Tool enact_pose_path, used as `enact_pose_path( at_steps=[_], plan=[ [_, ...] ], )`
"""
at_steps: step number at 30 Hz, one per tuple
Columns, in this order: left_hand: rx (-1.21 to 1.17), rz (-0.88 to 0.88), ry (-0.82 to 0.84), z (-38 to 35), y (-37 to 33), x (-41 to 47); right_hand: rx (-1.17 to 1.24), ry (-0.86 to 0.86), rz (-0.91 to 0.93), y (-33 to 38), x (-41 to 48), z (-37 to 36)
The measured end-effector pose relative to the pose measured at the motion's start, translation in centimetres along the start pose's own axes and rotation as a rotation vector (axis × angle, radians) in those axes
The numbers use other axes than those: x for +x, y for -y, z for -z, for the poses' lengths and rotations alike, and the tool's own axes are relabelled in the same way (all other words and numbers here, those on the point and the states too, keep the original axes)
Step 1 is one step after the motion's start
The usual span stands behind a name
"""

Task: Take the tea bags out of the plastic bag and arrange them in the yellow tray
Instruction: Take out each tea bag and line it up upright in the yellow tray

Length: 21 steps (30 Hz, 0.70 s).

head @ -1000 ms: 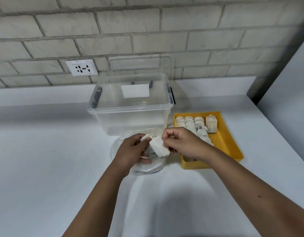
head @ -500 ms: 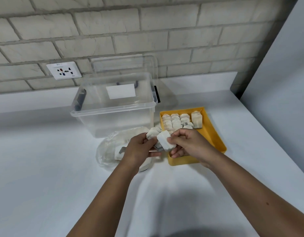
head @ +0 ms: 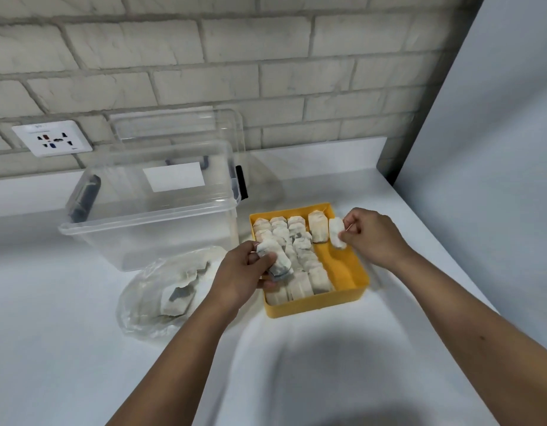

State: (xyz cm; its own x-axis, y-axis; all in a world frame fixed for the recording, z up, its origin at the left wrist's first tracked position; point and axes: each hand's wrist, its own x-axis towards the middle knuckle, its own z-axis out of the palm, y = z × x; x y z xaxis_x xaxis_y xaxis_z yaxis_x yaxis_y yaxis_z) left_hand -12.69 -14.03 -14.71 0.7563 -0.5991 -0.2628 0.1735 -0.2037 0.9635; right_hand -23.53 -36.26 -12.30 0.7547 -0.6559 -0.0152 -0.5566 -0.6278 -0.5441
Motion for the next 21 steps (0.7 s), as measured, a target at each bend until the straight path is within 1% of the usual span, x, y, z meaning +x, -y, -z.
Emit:
enact_pose_path(
  at_steps=[2,10,12,15,17,19,21],
  plan=[
    [0.000,0.003,0.020,-0.2,0.2,0.0,0.084,0.043,-0.023,-0.1,0.8,-0.2],
    [-0.009,-0.001,0.034,-0.3,0.4,1.0,0.952,0.284,-0.302,0.2,1.1,0.0],
    [0.020,0.001,0.018,-0.5,0.2,1.3,1.078,0.358,-0.316,0.8,0.5,-0.2],
    [0.053,0.010,0.004,-1.0,-0.2,2.0,1.171,0.493,-0.301,1.9,-0.5,-0.7],
    [0.045,0.017,0.023,-1.5,-0.4,2.2,1.188,0.553,-0.271,2.5,-0.9,-0.9],
    [0.045,0.018,0.047,-2.0,-0.7,2.3,1.126,0.551,-0.220,3.0,-1.2,-1.1],
    [0.035,0.023,0.061,-2.3,-0.8,2.2,1.015,0.487,-0.158,3.4,-1.2,-1.2]
  ],
)
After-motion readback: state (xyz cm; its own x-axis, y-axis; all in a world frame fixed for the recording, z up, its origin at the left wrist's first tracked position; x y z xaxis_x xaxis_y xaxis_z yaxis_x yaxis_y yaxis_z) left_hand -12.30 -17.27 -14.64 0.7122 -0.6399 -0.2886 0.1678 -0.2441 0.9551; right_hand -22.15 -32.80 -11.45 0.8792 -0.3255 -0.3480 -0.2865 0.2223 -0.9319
